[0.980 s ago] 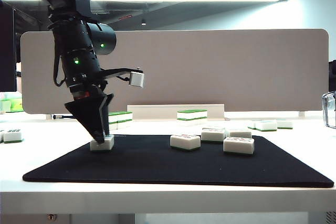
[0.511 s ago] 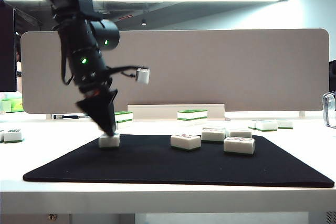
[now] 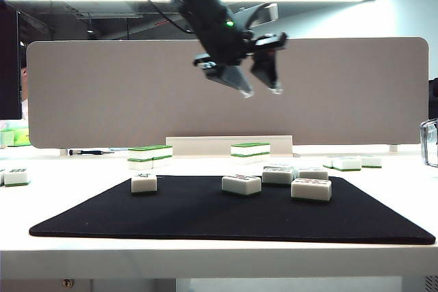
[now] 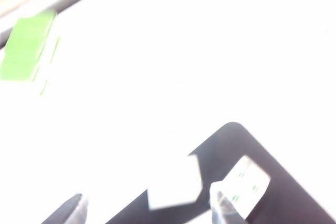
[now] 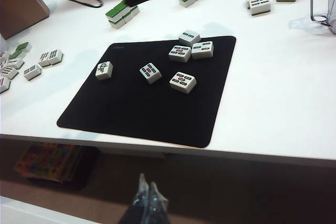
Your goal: Align six mahjong tiles in a row on the table.
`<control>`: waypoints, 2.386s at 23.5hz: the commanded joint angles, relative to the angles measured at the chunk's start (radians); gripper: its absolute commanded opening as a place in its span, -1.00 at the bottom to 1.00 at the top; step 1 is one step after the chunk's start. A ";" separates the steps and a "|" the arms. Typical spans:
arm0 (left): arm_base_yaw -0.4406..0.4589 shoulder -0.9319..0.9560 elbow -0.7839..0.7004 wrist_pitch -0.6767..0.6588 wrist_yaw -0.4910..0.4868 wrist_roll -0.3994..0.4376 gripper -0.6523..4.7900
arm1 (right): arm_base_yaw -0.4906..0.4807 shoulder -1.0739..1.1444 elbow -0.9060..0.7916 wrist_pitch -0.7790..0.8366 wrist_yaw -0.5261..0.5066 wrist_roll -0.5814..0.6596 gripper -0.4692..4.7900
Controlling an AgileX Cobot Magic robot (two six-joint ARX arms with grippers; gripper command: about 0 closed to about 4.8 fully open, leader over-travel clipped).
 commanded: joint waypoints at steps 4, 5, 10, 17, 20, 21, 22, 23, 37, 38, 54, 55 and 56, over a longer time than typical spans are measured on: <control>-0.010 0.096 0.005 0.071 -0.024 -0.091 0.40 | 0.000 -0.012 0.002 0.005 0.002 -0.003 -0.83; -0.010 0.120 0.005 0.086 -0.024 -0.105 0.59 | 0.000 -0.012 0.002 0.000 0.002 -0.003 -0.83; -0.010 0.161 0.005 0.116 -0.024 -0.110 0.85 | 0.000 -0.012 0.002 -0.011 0.002 -0.003 -0.83; -0.013 0.206 0.004 0.154 -0.021 -0.111 0.85 | 0.000 -0.012 0.002 -0.011 0.002 -0.003 -0.83; -0.016 0.227 0.005 0.157 -0.020 -0.110 0.84 | 0.000 -0.012 0.002 -0.011 0.002 -0.003 -0.83; -0.017 0.229 0.004 0.162 -0.014 -0.111 0.84 | 0.000 -0.012 0.002 -0.011 0.002 -0.003 -0.83; -0.017 0.231 0.005 0.165 -0.013 -0.111 0.84 | 0.000 -0.012 0.002 -0.011 0.002 -0.003 -0.83; -0.019 0.233 0.004 0.169 -0.013 -0.111 0.84 | 0.000 -0.012 0.002 -0.011 0.002 -0.003 -0.83; -0.028 0.272 0.004 0.176 -0.021 -0.111 0.36 | 0.000 -0.012 0.002 -0.010 0.002 -0.003 -0.83; -0.028 0.272 0.004 0.176 -0.021 -0.111 0.28 | 0.000 -0.012 0.002 -0.010 0.002 -0.003 -0.83; -0.028 0.232 0.076 0.137 -0.016 -0.106 -0.24 | 0.000 -0.012 0.002 -0.010 0.002 -0.003 -0.83; -0.028 0.232 0.091 0.118 -0.016 -0.106 -0.24 | 0.000 -0.012 0.002 -0.010 0.002 -0.003 -0.83; -0.028 0.232 0.105 0.103 -0.017 -0.106 -0.24 | 0.000 -0.012 0.002 -0.010 0.002 -0.003 -0.83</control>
